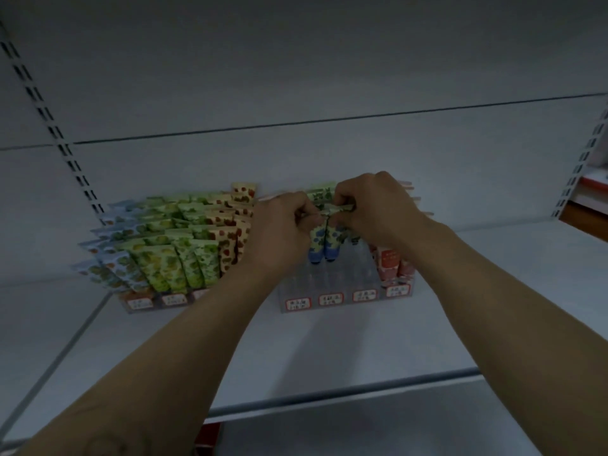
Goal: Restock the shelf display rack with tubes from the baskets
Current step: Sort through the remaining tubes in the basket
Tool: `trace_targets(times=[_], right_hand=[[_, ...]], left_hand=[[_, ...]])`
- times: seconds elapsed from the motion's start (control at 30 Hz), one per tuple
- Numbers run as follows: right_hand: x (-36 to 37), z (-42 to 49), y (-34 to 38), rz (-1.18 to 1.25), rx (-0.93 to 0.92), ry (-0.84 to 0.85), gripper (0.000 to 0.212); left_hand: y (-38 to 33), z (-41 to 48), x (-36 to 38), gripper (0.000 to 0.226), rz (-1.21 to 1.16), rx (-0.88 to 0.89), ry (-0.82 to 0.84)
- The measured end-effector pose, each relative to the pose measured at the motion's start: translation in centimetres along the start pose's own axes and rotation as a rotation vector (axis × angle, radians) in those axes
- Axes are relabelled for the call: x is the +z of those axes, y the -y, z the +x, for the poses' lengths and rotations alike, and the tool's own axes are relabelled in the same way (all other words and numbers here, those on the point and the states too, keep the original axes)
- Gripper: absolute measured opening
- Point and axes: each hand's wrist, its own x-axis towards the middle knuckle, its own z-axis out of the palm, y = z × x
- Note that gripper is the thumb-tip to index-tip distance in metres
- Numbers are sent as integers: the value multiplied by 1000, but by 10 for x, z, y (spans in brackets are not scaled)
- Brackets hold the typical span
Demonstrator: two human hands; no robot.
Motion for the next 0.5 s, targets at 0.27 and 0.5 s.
trace_targets(times=[0.27, 0.5], right_hand=[[2, -2, 1, -26, 15, 79, 21], [-6, -11, 17, -158, 77, 125, 18]], left_hand=[[8, -7, 11, 21, -55, -5, -60], [5, -7, 5, 22, 1, -70, 21]])
